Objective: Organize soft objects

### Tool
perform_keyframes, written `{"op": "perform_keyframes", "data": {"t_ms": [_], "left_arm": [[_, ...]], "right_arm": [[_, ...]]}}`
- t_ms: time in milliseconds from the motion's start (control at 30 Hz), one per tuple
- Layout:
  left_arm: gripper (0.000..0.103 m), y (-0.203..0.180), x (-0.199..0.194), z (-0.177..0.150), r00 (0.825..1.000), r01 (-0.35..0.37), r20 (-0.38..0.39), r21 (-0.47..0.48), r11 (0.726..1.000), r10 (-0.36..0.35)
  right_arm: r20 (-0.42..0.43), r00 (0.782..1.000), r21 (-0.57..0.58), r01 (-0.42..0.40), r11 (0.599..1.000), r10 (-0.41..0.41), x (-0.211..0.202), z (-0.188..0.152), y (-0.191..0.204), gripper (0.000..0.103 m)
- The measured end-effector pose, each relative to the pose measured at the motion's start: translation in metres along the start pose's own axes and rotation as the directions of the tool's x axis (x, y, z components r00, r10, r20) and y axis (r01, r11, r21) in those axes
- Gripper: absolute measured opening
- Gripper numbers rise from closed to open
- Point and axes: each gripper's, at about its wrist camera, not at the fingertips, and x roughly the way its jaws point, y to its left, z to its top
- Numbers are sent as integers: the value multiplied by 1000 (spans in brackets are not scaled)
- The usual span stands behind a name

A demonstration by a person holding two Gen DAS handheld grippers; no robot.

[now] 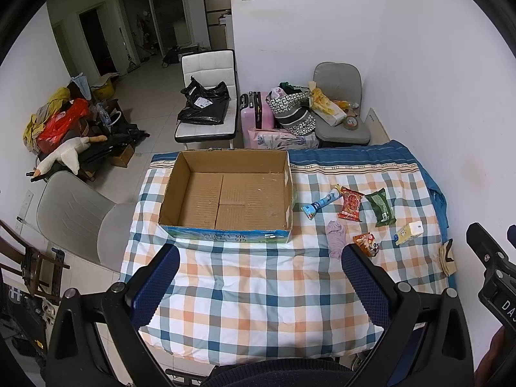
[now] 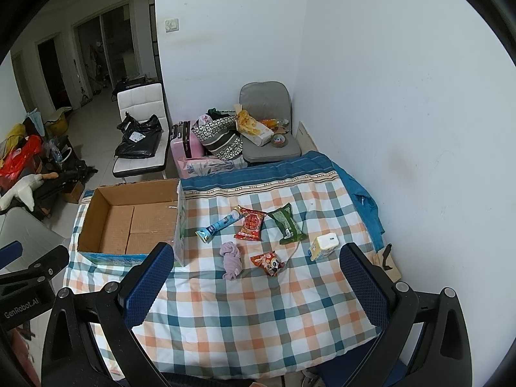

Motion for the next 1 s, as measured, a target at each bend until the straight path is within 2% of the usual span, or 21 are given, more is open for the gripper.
{"op": "perform_keyframes", "data": {"t_ms": [1000], "left_arm": [[103,-2,-1,8,1000,1,15,0,1000,-1]], "right_arm": [[11,1000,-3,-6,1000,6,0,4,3,103]]}}
